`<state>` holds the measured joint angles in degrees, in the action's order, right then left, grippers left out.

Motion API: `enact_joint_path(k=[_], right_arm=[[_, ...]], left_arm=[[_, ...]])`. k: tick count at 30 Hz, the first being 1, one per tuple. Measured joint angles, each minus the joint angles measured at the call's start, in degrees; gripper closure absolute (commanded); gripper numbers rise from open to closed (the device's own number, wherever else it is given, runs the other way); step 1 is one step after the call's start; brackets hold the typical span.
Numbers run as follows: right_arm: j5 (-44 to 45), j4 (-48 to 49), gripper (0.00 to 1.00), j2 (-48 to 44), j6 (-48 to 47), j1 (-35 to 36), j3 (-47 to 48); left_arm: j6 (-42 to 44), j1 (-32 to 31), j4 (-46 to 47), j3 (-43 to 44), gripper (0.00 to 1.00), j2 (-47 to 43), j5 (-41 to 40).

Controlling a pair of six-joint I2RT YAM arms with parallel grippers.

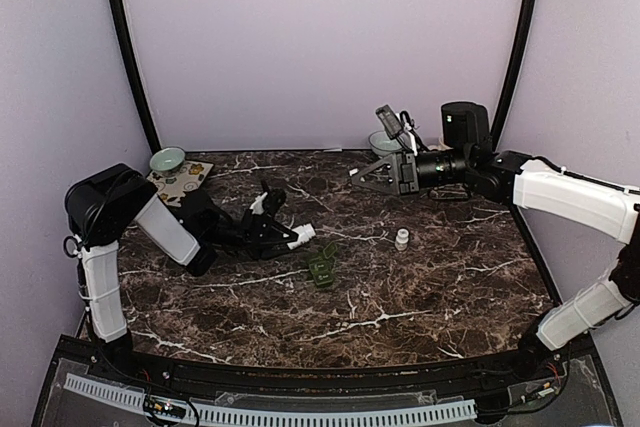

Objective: Sort the pills into containers
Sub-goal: Pour the pill into the compartment of the pill container.

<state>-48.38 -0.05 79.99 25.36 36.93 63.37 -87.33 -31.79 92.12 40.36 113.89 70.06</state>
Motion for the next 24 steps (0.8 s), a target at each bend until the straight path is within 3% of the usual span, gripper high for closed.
enact_joint_path(k=[24], right_arm=[[0.02,0.0,0.76,0.0,-0.04,-0.83,-0.94]], left_arm=[[1.46,1.64,0.02,1.07,0.99,7.54,2.8]])
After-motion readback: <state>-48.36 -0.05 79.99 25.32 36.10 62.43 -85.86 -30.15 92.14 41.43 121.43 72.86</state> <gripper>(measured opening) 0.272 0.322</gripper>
